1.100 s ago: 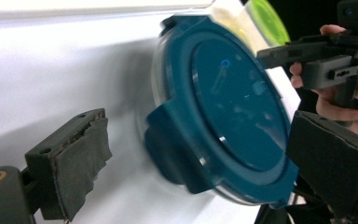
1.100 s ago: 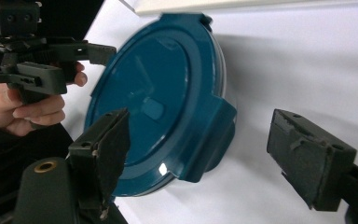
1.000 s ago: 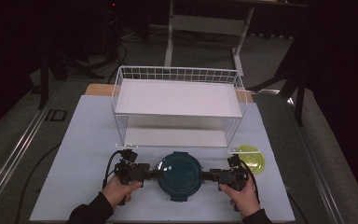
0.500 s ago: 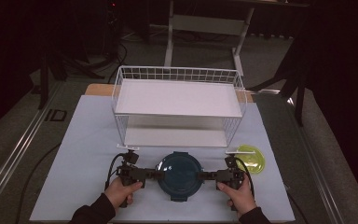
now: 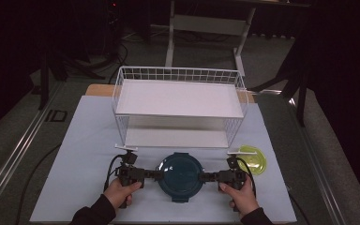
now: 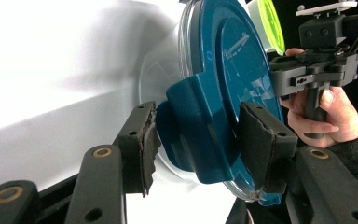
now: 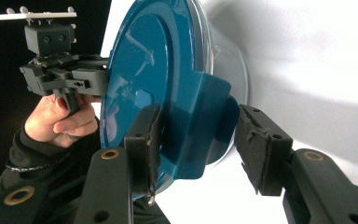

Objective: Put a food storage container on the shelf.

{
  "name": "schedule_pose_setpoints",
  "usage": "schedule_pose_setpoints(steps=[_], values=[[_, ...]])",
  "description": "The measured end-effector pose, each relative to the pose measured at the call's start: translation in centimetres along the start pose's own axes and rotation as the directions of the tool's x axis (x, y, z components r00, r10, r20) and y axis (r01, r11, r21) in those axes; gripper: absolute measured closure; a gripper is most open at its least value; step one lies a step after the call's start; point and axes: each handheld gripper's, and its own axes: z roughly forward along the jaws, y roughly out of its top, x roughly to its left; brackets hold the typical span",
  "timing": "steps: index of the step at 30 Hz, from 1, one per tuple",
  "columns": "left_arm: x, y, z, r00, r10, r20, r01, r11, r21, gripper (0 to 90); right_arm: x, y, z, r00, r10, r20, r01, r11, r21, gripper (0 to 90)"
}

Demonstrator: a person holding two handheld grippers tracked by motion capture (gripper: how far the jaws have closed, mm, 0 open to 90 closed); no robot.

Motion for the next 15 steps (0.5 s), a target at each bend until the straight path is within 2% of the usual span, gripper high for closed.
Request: schedule_pose_setpoints(steps=[2,8,12,15], values=[[0.0,0.0,0.0,1.0000,0.002,0.003,-0.002,1.0000,-0.002,49.7,-0.4,0.0,0.0,0.9988,0.035,-0.034,-0.034,0.999,0.008,52.6],[-0.5,-0.2,-0.3,0.9998,0.014,-0.015,-0.014,0.9999,-0.004,51.1,0.0,-0.1,-0.1,0.9979,0.062,-0.020,-0.061,0.998,0.001,54.6],[-1.0,-0.3,-0.6,0.9995,0.020,-0.025,-0.020,0.9998,0.004,53.2,0.7,-0.2,-0.3,0.9990,0.045,-0.006,-0.045,0.999,-0.002,56.1],[-1.2,-0.5,-0.8,0.9996,0.004,-0.027,-0.004,1.0000,-0.004,54.4,1.2,-0.4,-0.4,0.9996,0.028,0.004,-0.028,1.000,-0.001,56.7]])
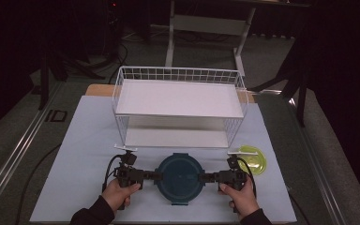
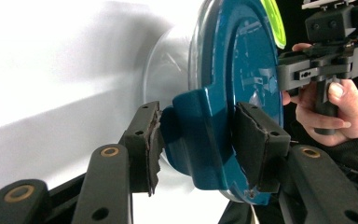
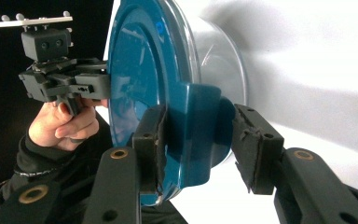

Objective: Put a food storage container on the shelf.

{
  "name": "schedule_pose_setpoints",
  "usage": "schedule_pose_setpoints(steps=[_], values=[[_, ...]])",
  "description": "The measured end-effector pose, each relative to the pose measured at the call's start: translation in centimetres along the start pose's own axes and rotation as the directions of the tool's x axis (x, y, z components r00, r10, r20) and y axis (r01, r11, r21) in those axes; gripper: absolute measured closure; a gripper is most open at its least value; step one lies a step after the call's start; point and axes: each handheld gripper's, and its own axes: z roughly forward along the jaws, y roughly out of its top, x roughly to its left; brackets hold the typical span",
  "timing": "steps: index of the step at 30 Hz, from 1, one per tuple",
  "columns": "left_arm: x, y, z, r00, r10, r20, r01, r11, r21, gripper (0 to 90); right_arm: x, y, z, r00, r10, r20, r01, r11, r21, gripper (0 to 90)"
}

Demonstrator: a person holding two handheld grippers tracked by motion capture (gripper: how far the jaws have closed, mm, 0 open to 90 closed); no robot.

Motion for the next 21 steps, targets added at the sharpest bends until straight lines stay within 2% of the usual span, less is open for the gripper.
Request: schedule_pose_setpoints(steps=[8,9,17,21], values=[[-0.6,0.0,-0.1,0.9999,0.003,-0.015,-0.003,0.9999,-0.013,55.6,0.7,-0.4,-0.4,0.9992,-0.035,0.019,0.035,0.999,-0.009,57.0],[-0.6,0.1,-0.1,0.9999,-0.004,-0.013,0.004,0.9999,-0.011,55.7,1.1,-0.4,-0.5,0.9978,-0.055,0.037,0.055,0.998,-0.020,57.0],[-1.4,0.8,-0.7,0.9999,0.007,-0.008,-0.008,0.9995,-0.032,56.2,1.5,-0.1,-1.0,0.9981,-0.059,0.015,0.060,0.998,-0.035,57.1],[-2.4,1.7,-1.6,0.9996,0.027,-0.007,-0.027,0.9984,-0.049,56.4,2.4,0.4,-1.6,0.9966,-0.082,-0.003,0.082,0.996,-0.044,57.2]])
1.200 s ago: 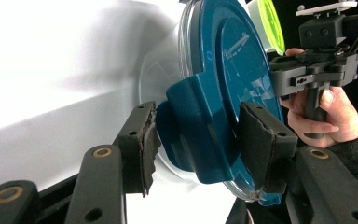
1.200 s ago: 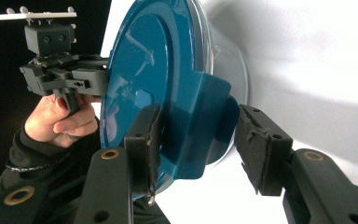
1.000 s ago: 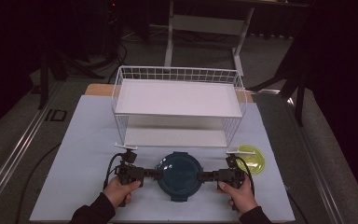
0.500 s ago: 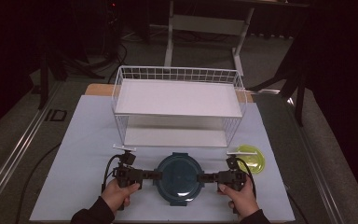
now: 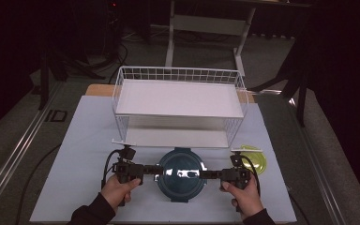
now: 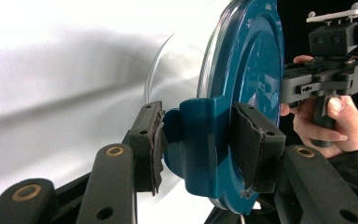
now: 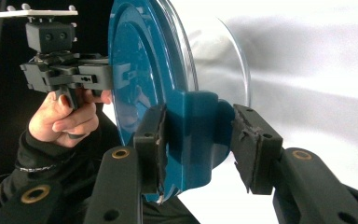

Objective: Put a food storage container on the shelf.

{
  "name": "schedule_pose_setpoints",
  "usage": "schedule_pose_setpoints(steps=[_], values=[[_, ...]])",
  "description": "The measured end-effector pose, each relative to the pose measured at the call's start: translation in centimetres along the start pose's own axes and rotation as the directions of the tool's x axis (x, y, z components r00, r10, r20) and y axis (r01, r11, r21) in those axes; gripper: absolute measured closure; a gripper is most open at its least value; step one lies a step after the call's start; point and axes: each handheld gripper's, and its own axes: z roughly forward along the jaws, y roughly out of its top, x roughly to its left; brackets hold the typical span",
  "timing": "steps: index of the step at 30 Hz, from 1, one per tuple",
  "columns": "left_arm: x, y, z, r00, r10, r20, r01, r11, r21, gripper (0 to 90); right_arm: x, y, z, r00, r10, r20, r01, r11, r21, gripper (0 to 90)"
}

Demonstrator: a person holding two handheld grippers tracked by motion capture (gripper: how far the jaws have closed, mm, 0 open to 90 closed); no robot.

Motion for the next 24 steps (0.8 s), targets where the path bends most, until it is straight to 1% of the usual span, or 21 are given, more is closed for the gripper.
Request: schedule_pose_setpoints(steps=[6,9,12,13,14,16,19,20,24], values=[[-1.3,1.3,-1.3,1.0000,0.005,0.006,-0.005,0.9995,-0.030,56.7,1.7,1.1,-0.8,0.9996,-0.026,-0.008,0.026,0.999,-0.019,57.3],[-2.2,2.2,-2.2,0.9998,0.017,0.011,-0.017,0.9986,-0.051,56.9,2.8,1.7,-1.3,0.9990,-0.044,-0.012,0.044,0.999,-0.025,57.3],[-3.3,3.1,-3.2,0.9992,0.040,0.008,-0.039,0.9965,-0.073,57.0,3.9,2.4,-2.0,0.9976,-0.067,-0.019,0.066,0.997,-0.034,57.3],[-3.3,3.1,-3.2,0.9992,0.040,0.008,-0.039,0.9965,-0.073,57.0,3.9,2.4,-2.0,0.9976,-0.067,-0.019,0.066,0.997,-0.034,57.3],[-4.0,3.8,-3.8,0.9987,0.051,0.007,-0.050,0.9954,-0.082,57.0,4.8,3.1,-2.4,0.9968,-0.077,-0.022,0.076,0.996,-0.044,57.3],[-4.7,4.5,-4.4,0.9980,0.063,0.008,-0.062,0.9935,-0.096,57.1,5.7,3.7,-2.8,0.9952,-0.096,-0.021,0.095,0.994,-0.056,57.3],[-5.6,5.6,-5.3,0.9968,0.080,0.007,-0.078,0.9902,-0.115,57.1,6.9,4.7,-3.5,0.9930,-0.115,-0.025,0.113,0.991,-0.071,57.3],[-5.9,5.9,-5.6,0.9965,0.083,0.009,-0.081,0.9887,-0.126,57.1,7.2,5.0,-3.7,0.9925,-0.119,-0.028,0.117,0.990,-0.076,57.4],[-6.9,7.4,-6.4,0.9959,0.090,0.008,-0.088,0.9857,-0.144,57.2,8.7,6.5,-4.4,0.9893,-0.145,-0.020,0.142,0.986,-0.090,57.4]])
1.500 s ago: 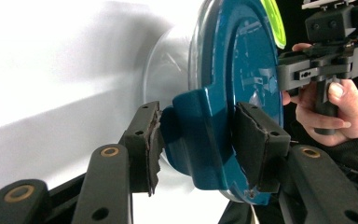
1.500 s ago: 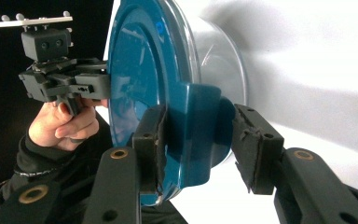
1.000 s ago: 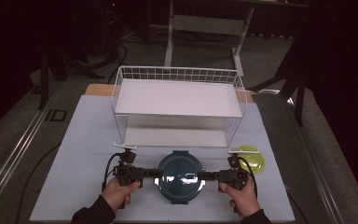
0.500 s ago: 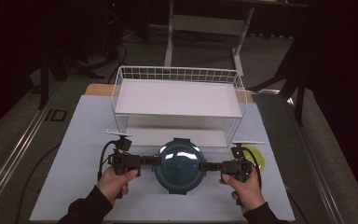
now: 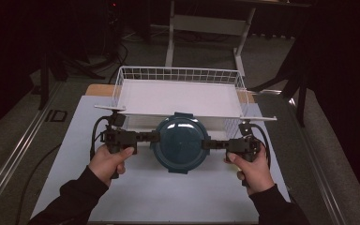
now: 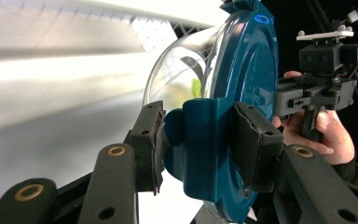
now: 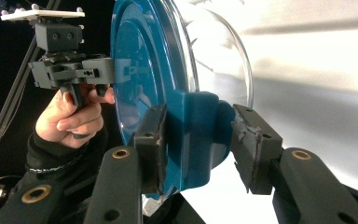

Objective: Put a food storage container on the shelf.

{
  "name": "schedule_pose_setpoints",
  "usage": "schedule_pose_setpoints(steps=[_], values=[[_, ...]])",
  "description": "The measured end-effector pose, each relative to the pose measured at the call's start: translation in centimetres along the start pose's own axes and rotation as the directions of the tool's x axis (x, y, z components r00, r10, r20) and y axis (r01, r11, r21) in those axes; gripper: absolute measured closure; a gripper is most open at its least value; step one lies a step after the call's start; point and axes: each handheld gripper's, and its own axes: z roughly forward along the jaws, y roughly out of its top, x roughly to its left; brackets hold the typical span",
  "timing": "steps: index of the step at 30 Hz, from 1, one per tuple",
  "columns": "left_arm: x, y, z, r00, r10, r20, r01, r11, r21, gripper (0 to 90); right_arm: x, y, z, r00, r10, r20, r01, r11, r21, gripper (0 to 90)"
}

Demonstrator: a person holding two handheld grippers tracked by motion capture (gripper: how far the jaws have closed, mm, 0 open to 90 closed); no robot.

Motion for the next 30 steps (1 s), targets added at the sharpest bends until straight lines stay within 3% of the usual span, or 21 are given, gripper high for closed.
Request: schedule_pose_setpoints(steps=[6,8,13,16,18,20,30], values=[[-1.1,2.3,-0.7,0.9996,0.027,-0.012,-0.028,0.9990,-0.034,57.3,0.9,2.1,-0.5,0.9999,-0.001,-0.011,0.001,1.000,-0.016,57.3],[-1.6,3.7,-0.9,0.9990,0.041,-0.017,-0.042,0.9979,-0.050,57.3,1.3,3.5,-0.9,0.9998,-0.004,-0.021,0.004,0.999,-0.032,57.3],[-1.6,5.6,-1.0,0.9991,0.041,-0.014,-0.041,0.9976,-0.055,57.3,1.8,5.8,-1.0,0.9999,-0.012,-0.012,0.012,0.999,-0.047,57.3],[-1.3,7.1,-0.7,0.9988,0.043,-0.022,-0.045,0.9961,-0.076,57.2,1.6,7.0,-0.9,0.9999,0.003,-0.016,-0.003,0.999,-0.046,57.2],[-1.3,7.1,-0.7,0.9988,0.043,-0.022,-0.045,0.9961,-0.076,57.2,1.4,7.4,-0.8,0.9998,0.008,-0.018,-0.009,0.999,-0.046,57.2],[-0.5,8.4,-0.1,0.9997,0.017,-0.018,-0.018,0.9964,-0.082,57.4,1.0,8.3,-0.6,0.9996,0.022,-0.018,-0.023,0.998,-0.050,57.3],[1.0,10.4,2.0,0.9990,-0.033,-0.031,0.031,0.9967,-0.075,57.2,-0.9,11.0,-0.3,0.9959,0.089,0.018,-0.088,0.994,-0.060,57.0]])
